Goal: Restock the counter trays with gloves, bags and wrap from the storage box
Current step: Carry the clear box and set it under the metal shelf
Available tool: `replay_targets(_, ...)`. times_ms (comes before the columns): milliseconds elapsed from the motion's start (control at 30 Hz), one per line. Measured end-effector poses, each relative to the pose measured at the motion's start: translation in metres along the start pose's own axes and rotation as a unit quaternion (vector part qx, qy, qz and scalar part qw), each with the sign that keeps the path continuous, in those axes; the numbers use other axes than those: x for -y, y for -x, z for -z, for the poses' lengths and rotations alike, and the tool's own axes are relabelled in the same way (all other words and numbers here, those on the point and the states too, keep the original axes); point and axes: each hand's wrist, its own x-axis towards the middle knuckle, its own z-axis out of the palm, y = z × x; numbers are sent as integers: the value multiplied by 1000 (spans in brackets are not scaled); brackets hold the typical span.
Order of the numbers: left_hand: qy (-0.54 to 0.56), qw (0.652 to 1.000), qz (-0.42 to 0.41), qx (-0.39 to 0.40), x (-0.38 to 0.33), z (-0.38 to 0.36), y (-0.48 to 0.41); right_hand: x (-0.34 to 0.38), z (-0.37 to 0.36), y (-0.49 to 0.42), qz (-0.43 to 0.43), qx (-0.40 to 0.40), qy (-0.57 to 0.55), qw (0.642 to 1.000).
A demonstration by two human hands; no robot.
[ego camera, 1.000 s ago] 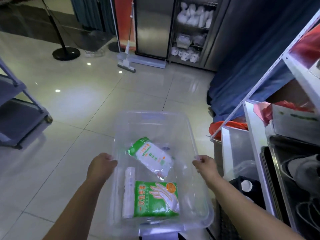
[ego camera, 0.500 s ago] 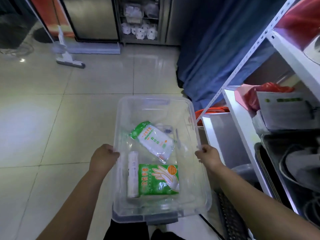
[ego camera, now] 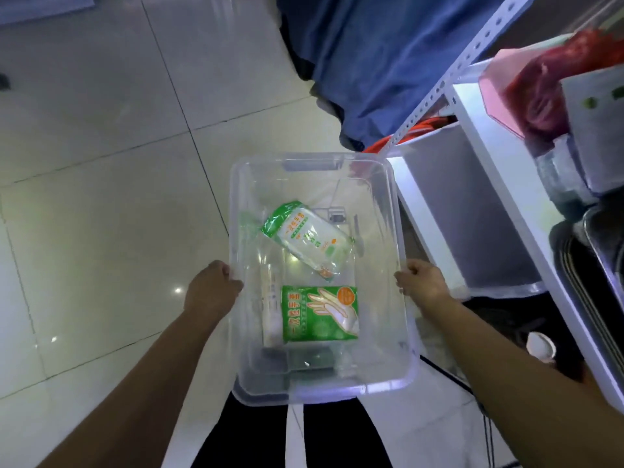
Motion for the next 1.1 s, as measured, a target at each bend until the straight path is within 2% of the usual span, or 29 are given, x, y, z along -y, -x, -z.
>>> replay_targets(200,-17,998,42,37,14,-75,-83,-42,-43,-102,-36,-12,20,999)
replay_targets(367,51,993,86,61,25,-145,-156,-70,-73,-190,-32,-33,5,999)
replay_targets(633,91,987,112,70,34,-243,-254,-112,-109,-309,-29,-66,16,997)
replay_targets(967,143,982,102,66,38,-310,-301,-137,-122,-396,-1,-93,32,995)
replay_targets(1100,131,986,81,58,41,-322,-306,-145,-128,-412,9,-104,26,994)
